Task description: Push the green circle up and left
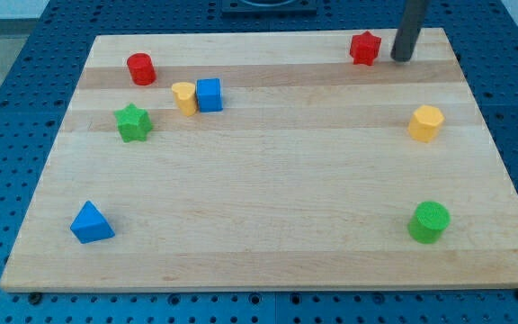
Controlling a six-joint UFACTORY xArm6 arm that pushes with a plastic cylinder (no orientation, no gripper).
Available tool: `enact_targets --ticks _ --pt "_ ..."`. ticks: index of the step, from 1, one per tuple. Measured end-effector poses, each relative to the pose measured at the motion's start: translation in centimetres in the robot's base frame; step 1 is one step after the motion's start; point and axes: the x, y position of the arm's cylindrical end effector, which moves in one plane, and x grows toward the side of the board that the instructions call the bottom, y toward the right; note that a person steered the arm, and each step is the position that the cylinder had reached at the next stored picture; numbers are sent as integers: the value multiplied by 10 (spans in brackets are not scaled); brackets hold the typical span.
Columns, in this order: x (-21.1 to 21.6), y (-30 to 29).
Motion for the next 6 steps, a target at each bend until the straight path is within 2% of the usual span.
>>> enact_targets --ticks 2,6 --pt "2 -86" --pt "-6 -81"
